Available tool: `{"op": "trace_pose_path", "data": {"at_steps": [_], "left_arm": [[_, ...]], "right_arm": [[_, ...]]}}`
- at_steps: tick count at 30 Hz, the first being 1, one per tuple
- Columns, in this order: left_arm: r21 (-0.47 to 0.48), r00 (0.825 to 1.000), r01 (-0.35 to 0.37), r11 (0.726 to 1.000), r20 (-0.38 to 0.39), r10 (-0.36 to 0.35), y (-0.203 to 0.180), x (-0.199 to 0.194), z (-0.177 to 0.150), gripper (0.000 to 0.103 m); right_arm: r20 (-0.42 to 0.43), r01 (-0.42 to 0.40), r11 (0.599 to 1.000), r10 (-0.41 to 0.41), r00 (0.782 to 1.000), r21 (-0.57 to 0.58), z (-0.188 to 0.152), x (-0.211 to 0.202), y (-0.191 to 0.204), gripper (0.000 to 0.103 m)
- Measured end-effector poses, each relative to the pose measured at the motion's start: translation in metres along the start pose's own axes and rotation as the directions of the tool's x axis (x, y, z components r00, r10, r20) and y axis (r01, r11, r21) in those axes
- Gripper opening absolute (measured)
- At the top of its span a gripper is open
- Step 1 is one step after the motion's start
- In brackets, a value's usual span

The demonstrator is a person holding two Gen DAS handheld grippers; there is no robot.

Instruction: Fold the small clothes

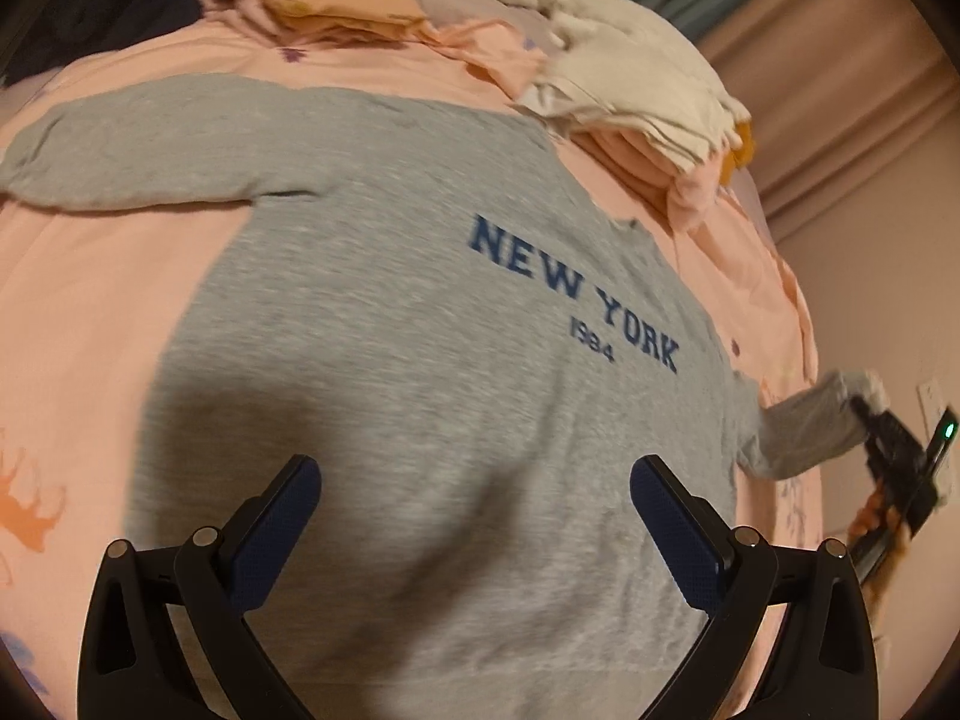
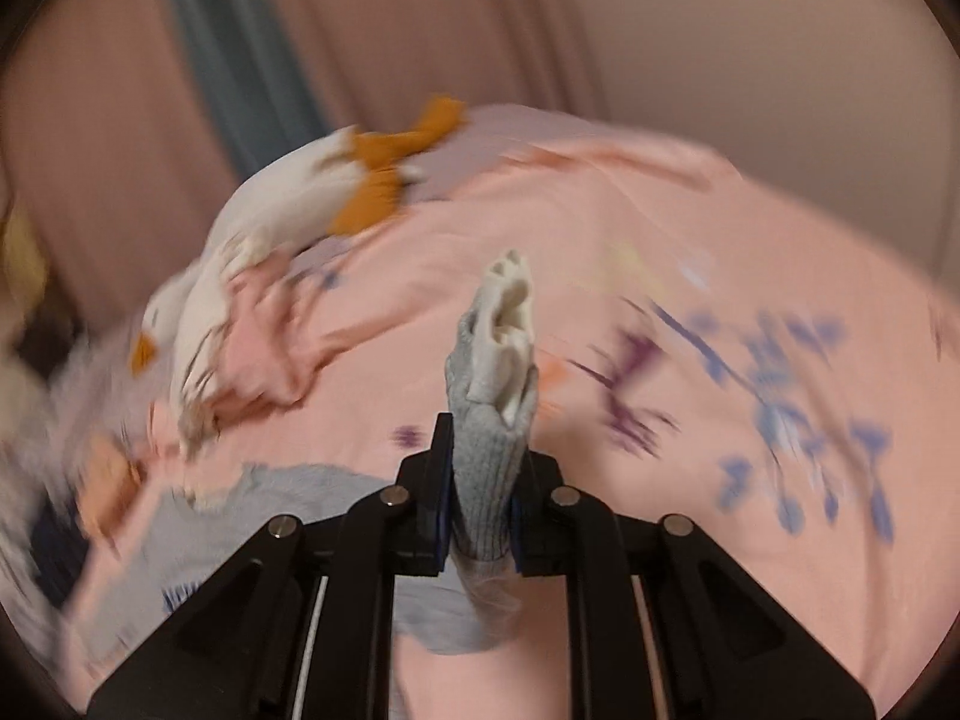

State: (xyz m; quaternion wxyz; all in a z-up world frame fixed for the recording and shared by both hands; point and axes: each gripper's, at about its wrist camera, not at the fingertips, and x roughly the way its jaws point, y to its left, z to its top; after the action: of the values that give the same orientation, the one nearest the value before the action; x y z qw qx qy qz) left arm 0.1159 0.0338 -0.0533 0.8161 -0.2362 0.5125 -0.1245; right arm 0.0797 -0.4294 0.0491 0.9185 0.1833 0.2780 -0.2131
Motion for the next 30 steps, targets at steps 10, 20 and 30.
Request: {"op": "trace_pose_path", "data": {"at_steps": [10,20,30], "left_arm": [[-0.097,0.998,-0.035,0.995,0.047,0.04,0.054,-0.021,0.012,0.102],[-0.178,0.997,-0.033,0.983,0.058,0.044,0.089,-0.02,0.035,0.102],[-0.313,0.982,0.117,0.942,0.176,-0.063,0.136,-0.045,0.068,0.102]], "right_arm": [[-0.041,0.004,0.846,-0.03,0.999,-0.533,-0.057,0.042,0.19,0.015],[-0.158,-0.052,0.576,-0.135,0.978,-0.816,-0.173,0.093,0.244,0.036],[-0.335,-0.351,0.839,0.218,0.917,-0.415,-0.118,0.055,0.168,0.053]]}}
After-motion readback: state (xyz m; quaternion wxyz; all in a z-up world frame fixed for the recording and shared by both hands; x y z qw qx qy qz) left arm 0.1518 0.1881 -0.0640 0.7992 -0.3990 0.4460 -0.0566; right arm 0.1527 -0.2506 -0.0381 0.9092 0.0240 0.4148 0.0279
